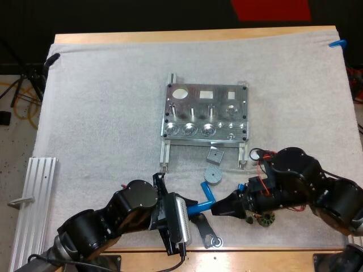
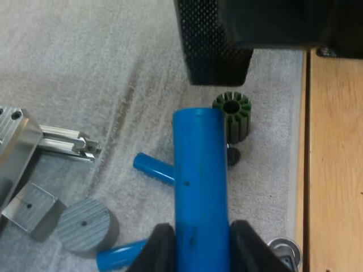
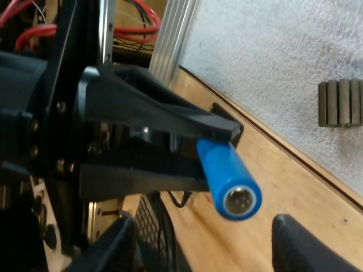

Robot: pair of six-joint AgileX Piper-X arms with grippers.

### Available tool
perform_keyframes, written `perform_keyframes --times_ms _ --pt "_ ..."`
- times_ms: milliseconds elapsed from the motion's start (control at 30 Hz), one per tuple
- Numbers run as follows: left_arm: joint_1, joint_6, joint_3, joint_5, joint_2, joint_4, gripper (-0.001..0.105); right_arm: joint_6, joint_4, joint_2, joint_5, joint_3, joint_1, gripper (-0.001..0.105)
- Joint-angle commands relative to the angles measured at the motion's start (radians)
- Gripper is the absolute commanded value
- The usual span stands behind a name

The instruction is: Load cells from right to left

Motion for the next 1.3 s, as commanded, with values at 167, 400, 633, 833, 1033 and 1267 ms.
perform_keyframes --times_ms 167,400,633,833,1033,1267 --pt "-0.003 -0.005 -0.003 -0.010 -0.005 -0.035 0.000 0.012 -0.034 0.061 -0.001 -0.007 0.002 0.052" --pt "-0.003 -0.005 -0.003 -0.010 -0.005 -0.035 0.000 0.014 -0.078 0.093 -0.010 -0.007 0.002 0.052" --pt "-0.003 -0.005 -0.003 -0.010 -0.005 -0.035 0.000 0.038 -0.096 0.093 -0.014 -0.007 0.002 0.052" --pt "-0.003 -0.005 -0.003 -0.010 -0.005 -0.035 0.000 0.056 -0.096 0.093 -0.033 -0.007 0.002 0.046" --pt "-0.003 -0.005 -0.003 -0.010 -0.005 -0.035 0.000 0.065 -0.096 0.093 -0.034 -0.007 0.002 0.022" --pt "-0.003 -0.005 -0.003 -0.010 -0.005 -0.035 0.000 0.060 -0.096 0.093 -0.034 -0.007 0.002 0.014"
